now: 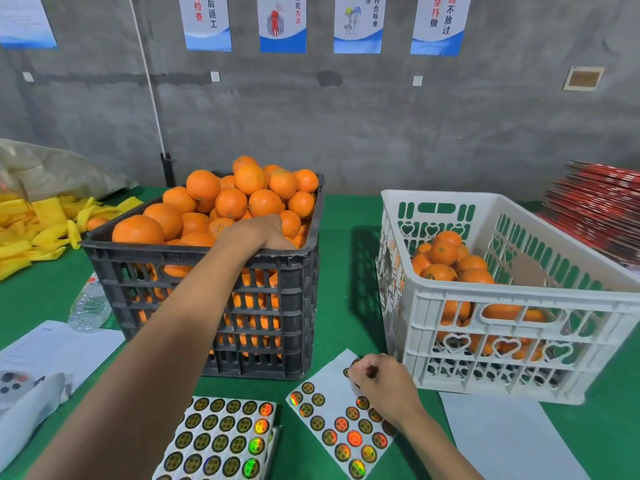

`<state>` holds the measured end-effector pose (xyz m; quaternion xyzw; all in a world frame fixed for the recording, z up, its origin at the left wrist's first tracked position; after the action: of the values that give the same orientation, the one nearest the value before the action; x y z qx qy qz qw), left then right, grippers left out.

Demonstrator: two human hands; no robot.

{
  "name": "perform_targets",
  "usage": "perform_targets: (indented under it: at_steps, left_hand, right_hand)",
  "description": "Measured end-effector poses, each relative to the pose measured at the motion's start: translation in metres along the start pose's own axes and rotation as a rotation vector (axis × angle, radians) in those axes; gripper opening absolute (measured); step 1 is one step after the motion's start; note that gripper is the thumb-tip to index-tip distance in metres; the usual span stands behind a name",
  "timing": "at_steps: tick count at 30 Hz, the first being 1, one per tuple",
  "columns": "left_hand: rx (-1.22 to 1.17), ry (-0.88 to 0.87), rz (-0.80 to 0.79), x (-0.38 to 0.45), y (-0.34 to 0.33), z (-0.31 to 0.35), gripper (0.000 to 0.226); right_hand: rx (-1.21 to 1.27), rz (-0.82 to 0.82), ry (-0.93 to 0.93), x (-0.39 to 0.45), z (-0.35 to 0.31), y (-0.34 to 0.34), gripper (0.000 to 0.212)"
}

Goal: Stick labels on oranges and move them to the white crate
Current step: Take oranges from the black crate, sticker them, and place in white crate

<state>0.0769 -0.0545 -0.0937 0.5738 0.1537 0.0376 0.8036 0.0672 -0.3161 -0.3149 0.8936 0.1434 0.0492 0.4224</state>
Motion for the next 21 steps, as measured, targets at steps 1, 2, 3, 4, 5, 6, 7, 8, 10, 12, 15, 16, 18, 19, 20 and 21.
perform_targets:
  at_steps: [1,2,3,4,5,6,7,8,10,12,15,16,18,19,20,21]
  left_hand:
    - [0.001,0.001,-0.002,0.0,0.0,0.0,0.09]
    - [0.001,0.001,-0.002,0.0,0.0,0.0,0.085]
    - [0.0,0.0,0.004,0.001,-0.001,-0.001,0.079]
    - [0.0,0.0,0.016,0.001,-0.001,-0.001,0.074]
    - [-0.002,-0.001,0.029,0.002,-0.001,-0.002,0.069]
    - [-0.006,-0.002,0.041,0.001,-0.001,-0.002,0.067]
    - [-0.013,-0.003,0.05,0.001,-0.001,-0.002,0.066]
    - [-0.019,-0.006,0.056,0.0,-0.001,-0.001,0.066]
    - [-0.022,-0.01,0.063,0.0,-0.002,-0.001,0.065]
    - [-0.027,-0.017,0.059,0.0,-0.002,-0.002,0.063]
    - [-0.041,-0.021,0.041,-0.005,-0.001,0.001,0.065]
    - [-0.048,-0.021,0.032,-0.008,-0.001,0.003,0.075]
    - [-0.057,-0.021,0.016,-0.012,0.0,0.005,0.092]
    - [-0.056,-0.026,0.015,-0.012,0.0,0.006,0.093]
    - [-0.052,-0.031,0.015,-0.012,0.0,0.006,0.092]
    - [-0.049,-0.036,0.014,-0.012,0.0,0.006,0.09]
  right_hand:
    - [0.01,-0.002,-0.011,0.001,0.001,-0.001,0.021]
    - [0.0,0.0,-0.013,0.002,0.001,-0.001,0.013]
    - [-0.021,0.001,-0.006,0.003,0.002,-0.001,0.013]
    - [-0.047,-0.002,0.003,0.003,0.003,-0.003,0.022]
    - [-0.063,0.0,0.015,0.003,0.005,-0.005,0.028]
    - [-0.068,0.012,0.028,0.004,0.005,-0.006,0.028]
    - [-0.064,0.028,0.044,0.005,0.005,-0.006,0.023]
    - [-0.07,0.041,0.05,0.005,0.005,-0.006,0.017]
    - [-0.091,0.063,0.066,0.006,0.005,-0.007,0.012]
    - [-0.113,0.065,0.078,0.007,0.005,-0.007,0.016]
    - [-0.153,0.044,0.119,0.005,0.005,-0.008,0.032]
    - [-0.16,0.043,0.13,0.006,0.004,-0.008,0.032]
    - [-0.173,0.052,0.146,0.007,0.005,-0.008,0.029]
    - [-0.178,0.055,0.149,0.007,0.005,-0.008,0.028]
    - [-0.176,0.055,0.143,0.007,0.005,-0.008,0.028]
    - [-0.162,0.056,0.129,0.008,0.005,-0.007,0.029]
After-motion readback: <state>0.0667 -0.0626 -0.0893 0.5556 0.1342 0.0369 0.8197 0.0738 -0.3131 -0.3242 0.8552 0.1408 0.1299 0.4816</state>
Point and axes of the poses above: each hand's wrist, its own x-axis towards the middle knuckle, its own y-axis out of the back of the hand, z = x × y, the point moved 2 cm from there along x, towards the middle knuckle, and after that the axes turned 7 degrees about -y, right-handed, at the moved point
